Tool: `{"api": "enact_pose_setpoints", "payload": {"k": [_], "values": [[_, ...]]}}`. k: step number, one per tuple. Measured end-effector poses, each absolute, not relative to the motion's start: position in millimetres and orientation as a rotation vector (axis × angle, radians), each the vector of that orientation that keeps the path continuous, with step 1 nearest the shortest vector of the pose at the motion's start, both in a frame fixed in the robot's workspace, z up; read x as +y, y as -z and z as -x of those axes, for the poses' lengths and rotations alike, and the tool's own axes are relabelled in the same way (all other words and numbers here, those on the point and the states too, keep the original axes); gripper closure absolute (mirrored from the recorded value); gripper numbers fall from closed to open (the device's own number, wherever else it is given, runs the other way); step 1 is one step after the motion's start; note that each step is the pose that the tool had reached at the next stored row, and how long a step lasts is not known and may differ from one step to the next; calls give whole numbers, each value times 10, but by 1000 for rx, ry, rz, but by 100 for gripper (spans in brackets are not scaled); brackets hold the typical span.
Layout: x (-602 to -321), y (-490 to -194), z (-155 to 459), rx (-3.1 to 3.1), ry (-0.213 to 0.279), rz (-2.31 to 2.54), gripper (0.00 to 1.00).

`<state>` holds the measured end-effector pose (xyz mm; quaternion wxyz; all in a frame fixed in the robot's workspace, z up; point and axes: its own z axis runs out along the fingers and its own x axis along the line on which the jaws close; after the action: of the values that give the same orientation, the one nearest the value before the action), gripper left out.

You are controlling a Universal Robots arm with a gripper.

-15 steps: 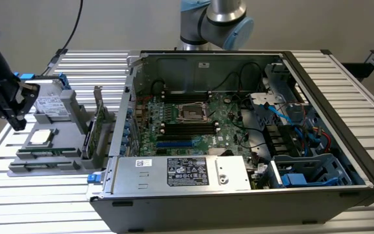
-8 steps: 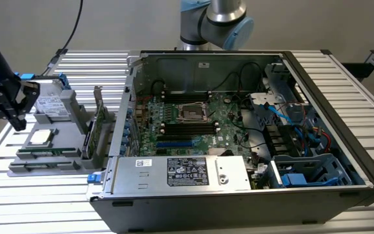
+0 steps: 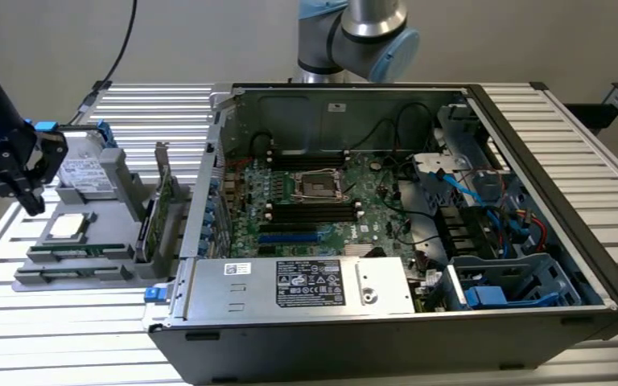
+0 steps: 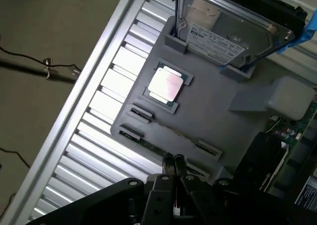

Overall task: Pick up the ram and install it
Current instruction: 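Pick up the ram and move it above insertion slot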

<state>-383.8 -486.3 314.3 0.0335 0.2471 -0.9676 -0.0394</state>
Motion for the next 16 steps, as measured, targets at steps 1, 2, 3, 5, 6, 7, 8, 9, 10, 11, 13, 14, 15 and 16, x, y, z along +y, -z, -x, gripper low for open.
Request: {"api": "enact_pose_setpoints", "payload": {"k": [1,2,3,5,6,7,8,9,10,11,13,14,15,16], "values": [[-4862,-3138,3838,-2969,125,-788,90],[-4862,-3134,3838,-2962,128,-816,90],[-4862,-3131,3838,-2954,130,-842,90],[-4862,-3126,3838,-2937,131,-895,90],[-4863,-3123,3837,-2928,130,-923,90],[-4863,-3120,3837,-2919,129,-949,90],[-4863,-3117,3837,-2909,128,-976,90],[-4863,-3114,3838,-2900,127,-1002,90],[-4862,-3111,3838,-2890,127,-1027,90],[-4863,-3108,3838,-2880,126,-1053,90],[-4862,-3102,3838,-2860,124,-1104,90],[-4862,-3099,3838,-2848,123,-1131,90],[-4863,-3097,3838,-2837,122,-1157,90],[-4863,-3094,3838,-2826,121,-1182,90]]}}
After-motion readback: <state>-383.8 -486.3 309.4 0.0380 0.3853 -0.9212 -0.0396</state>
